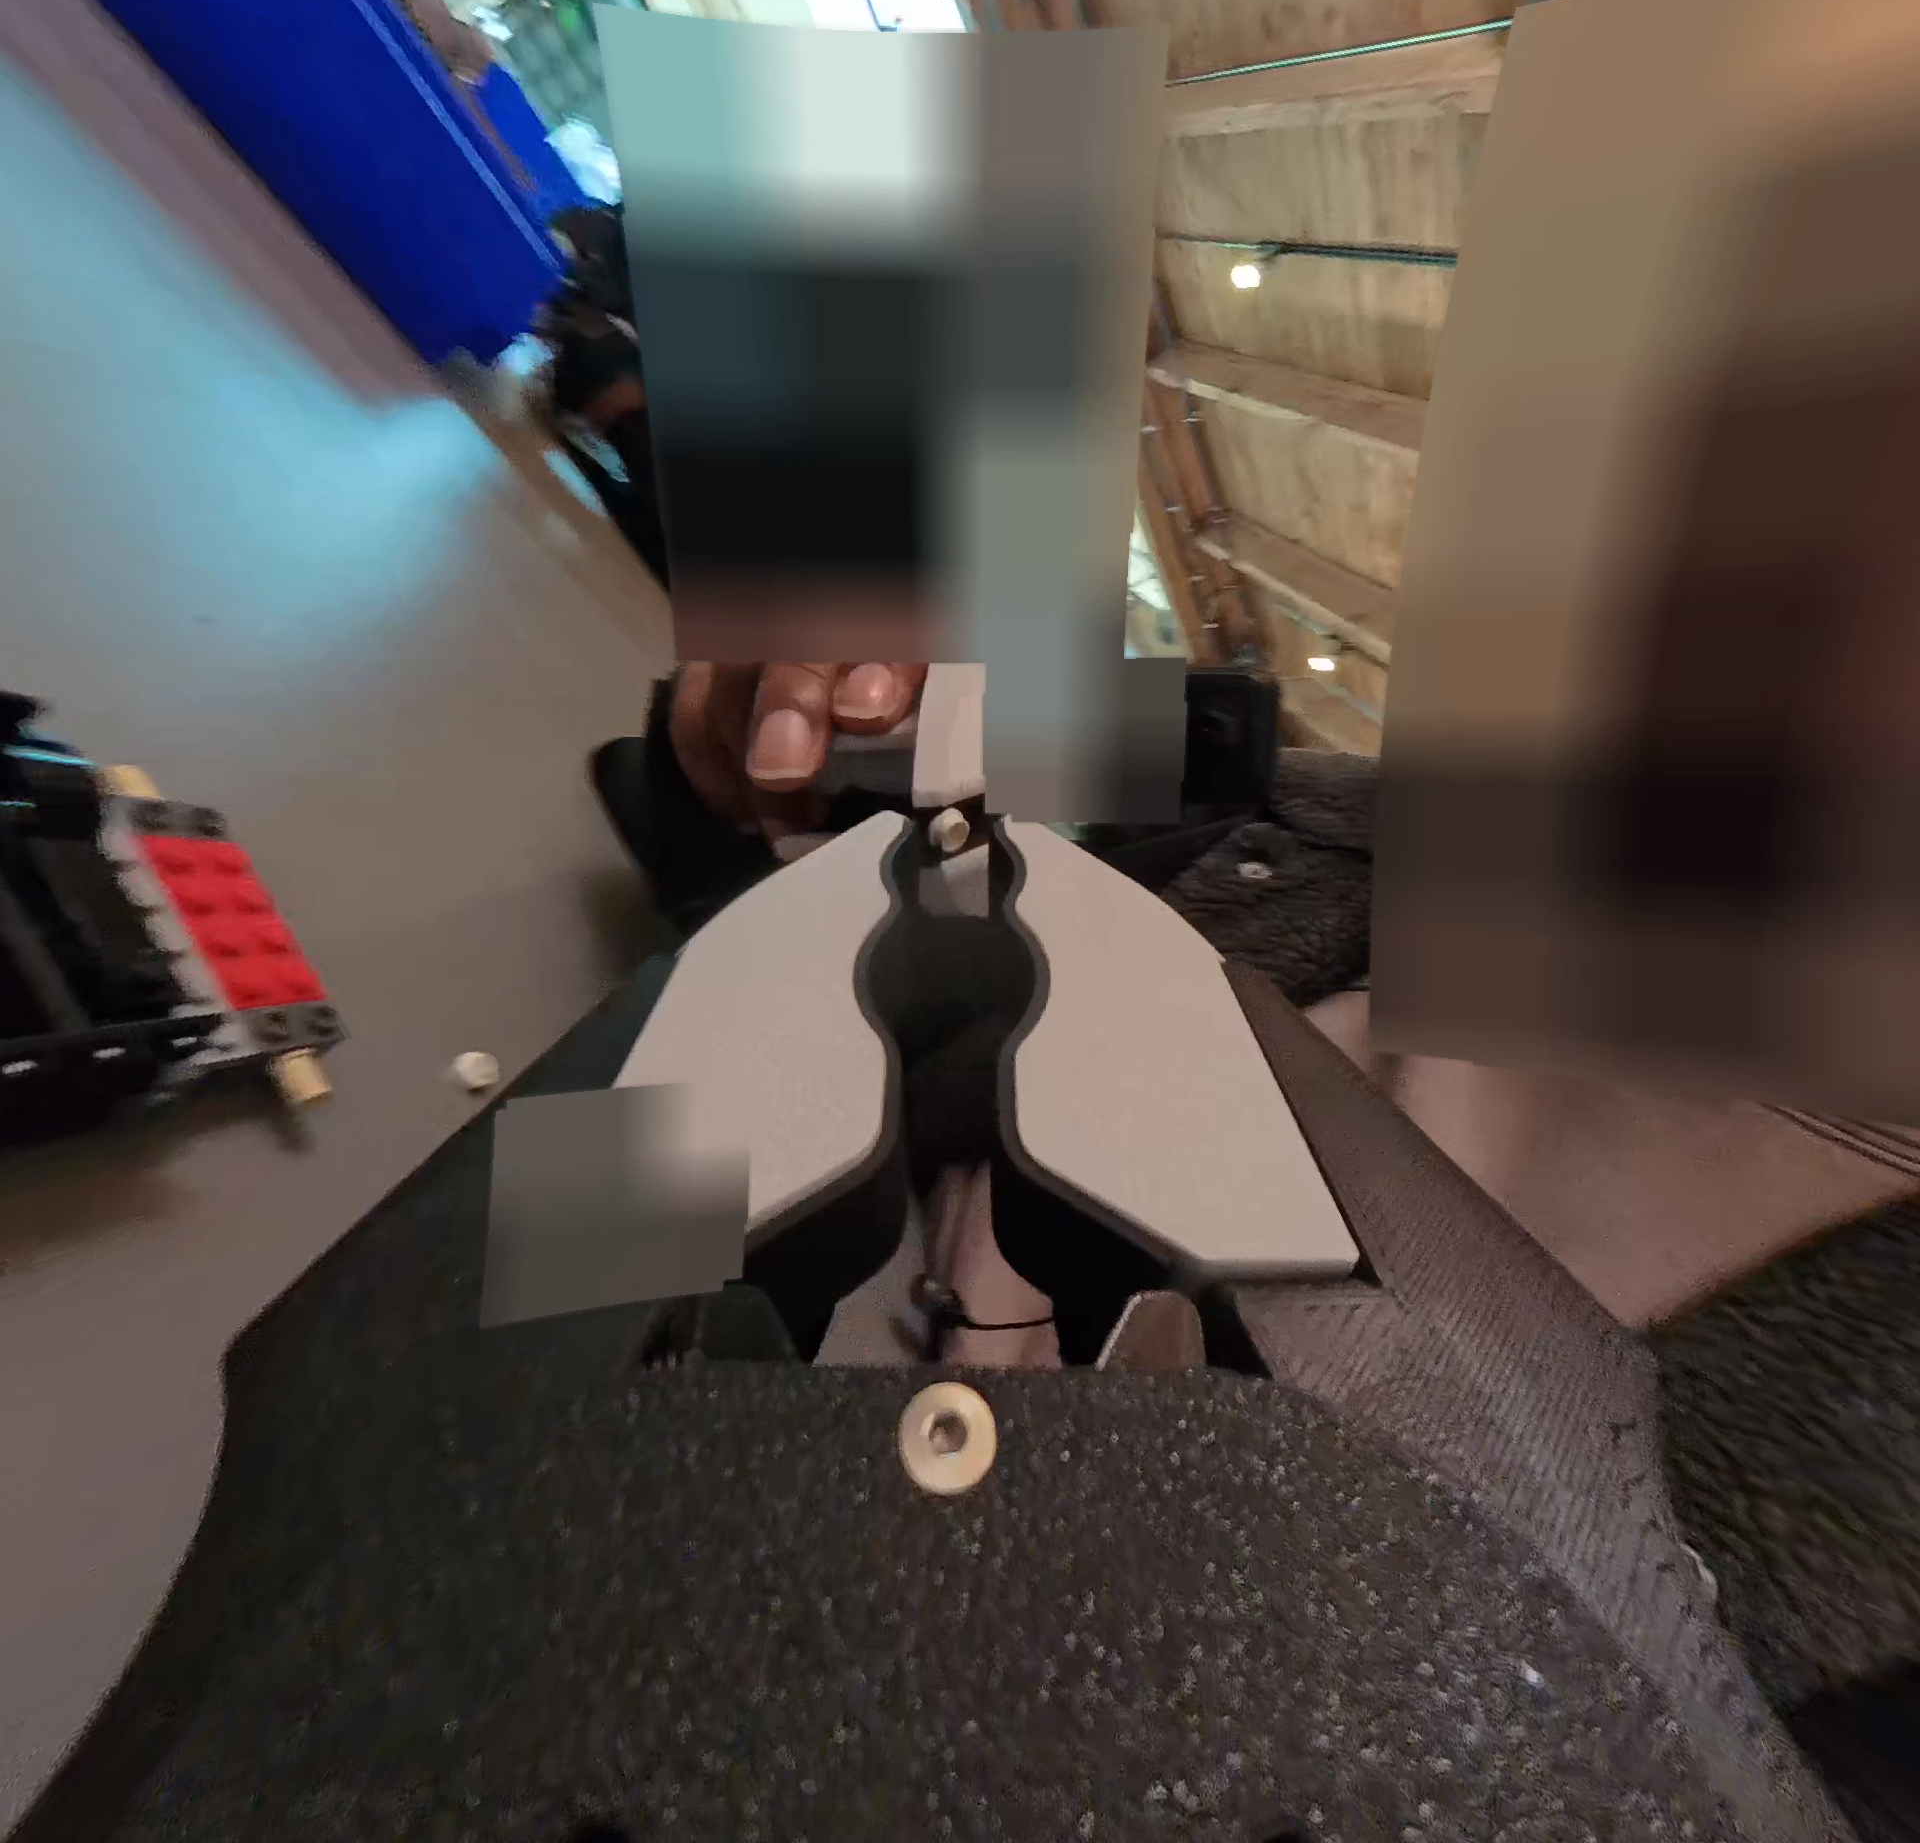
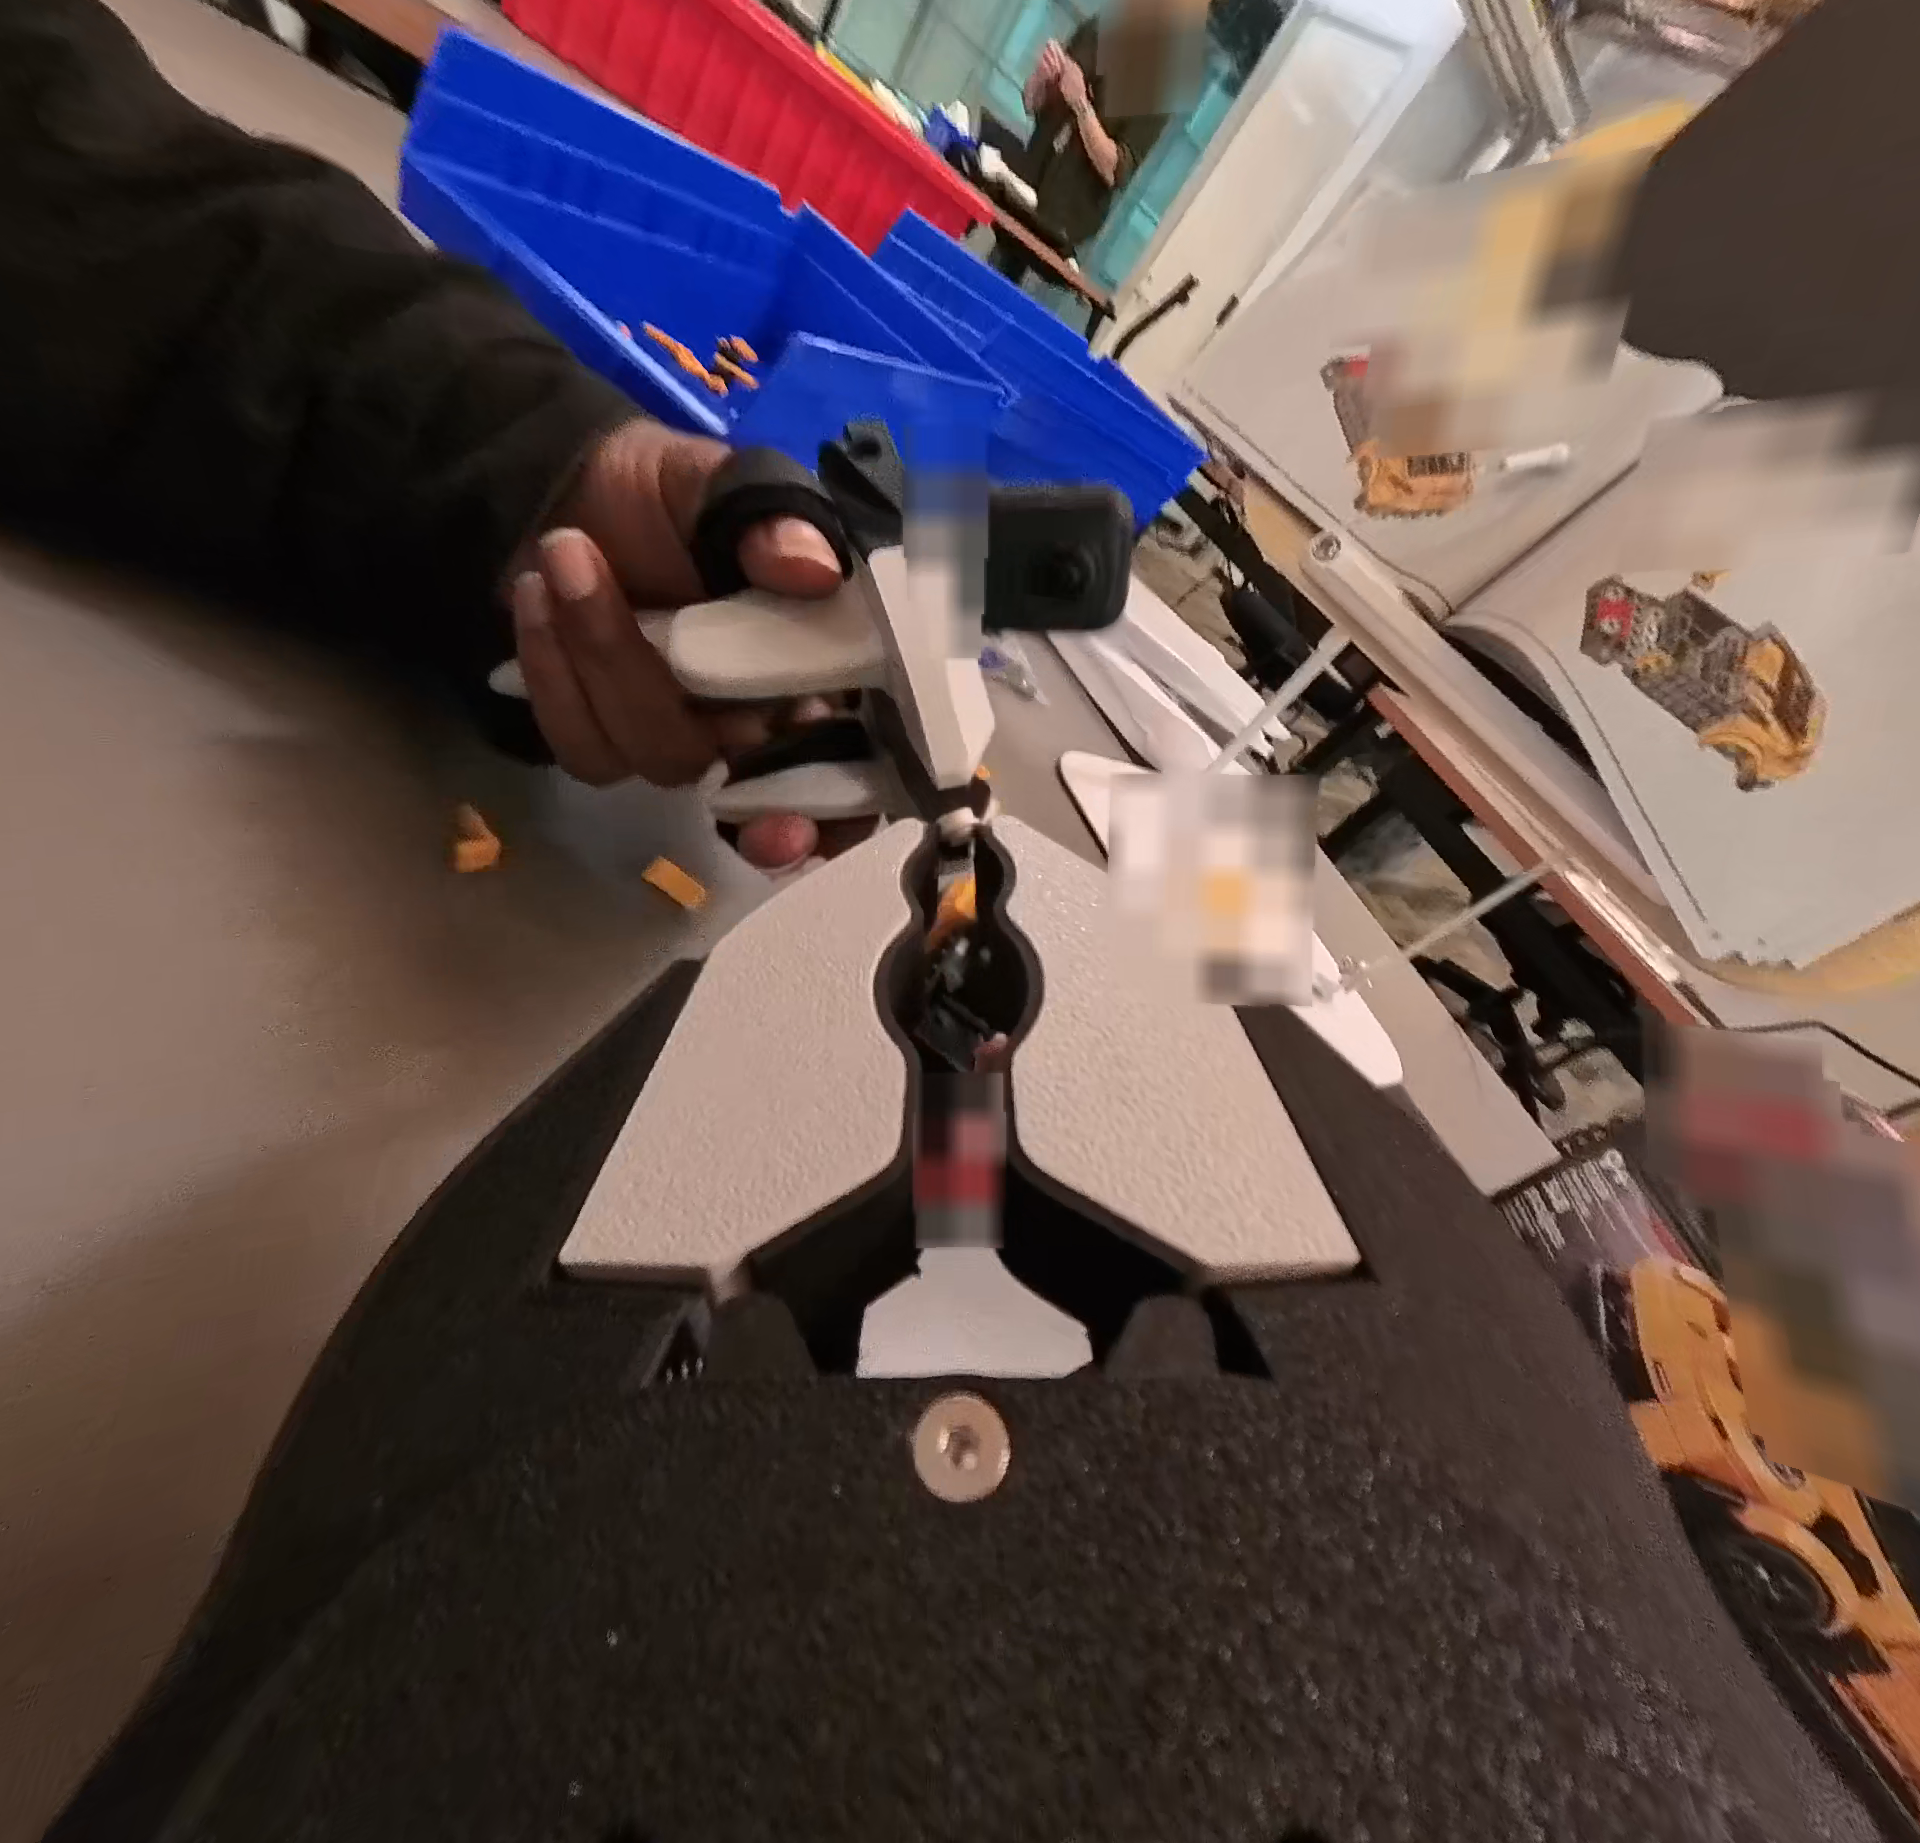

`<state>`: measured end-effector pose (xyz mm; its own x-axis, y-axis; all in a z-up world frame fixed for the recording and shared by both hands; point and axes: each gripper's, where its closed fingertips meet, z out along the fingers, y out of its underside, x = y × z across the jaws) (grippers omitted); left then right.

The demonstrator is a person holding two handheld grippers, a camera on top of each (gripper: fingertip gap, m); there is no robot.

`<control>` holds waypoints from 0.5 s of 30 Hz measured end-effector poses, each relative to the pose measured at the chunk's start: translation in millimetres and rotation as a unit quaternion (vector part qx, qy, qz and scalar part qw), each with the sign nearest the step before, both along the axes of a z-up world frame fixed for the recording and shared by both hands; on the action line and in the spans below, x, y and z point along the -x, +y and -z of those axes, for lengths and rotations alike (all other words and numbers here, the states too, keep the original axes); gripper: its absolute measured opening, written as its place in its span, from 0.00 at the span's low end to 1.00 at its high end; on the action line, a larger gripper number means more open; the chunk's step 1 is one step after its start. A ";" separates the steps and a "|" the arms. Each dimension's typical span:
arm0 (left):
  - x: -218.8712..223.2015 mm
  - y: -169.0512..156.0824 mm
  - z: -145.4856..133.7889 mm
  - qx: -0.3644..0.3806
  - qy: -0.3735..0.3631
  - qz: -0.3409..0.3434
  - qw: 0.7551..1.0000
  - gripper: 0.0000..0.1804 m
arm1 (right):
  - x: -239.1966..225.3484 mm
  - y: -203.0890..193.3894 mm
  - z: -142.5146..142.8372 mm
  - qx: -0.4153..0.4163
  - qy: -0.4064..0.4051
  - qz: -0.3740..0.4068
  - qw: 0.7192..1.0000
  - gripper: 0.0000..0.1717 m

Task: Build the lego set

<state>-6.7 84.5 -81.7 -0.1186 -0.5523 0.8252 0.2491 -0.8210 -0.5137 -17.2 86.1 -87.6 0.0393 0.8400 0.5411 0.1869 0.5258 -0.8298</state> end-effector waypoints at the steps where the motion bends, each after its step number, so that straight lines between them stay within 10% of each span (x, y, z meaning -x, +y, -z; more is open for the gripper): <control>1: 1.0 3.5 3.9 -0.007 0.025 -0.017 1.000 0.07 | 0.1 4.0 3.5 -0.003 -0.009 0.011 1.000 0.04; 15: 2.9 21.7 30.3 -0.104 0.255 -0.137 0.952 0.05 | 1.8 23.9 26.9 -0.037 -0.068 0.066 0.995 0.04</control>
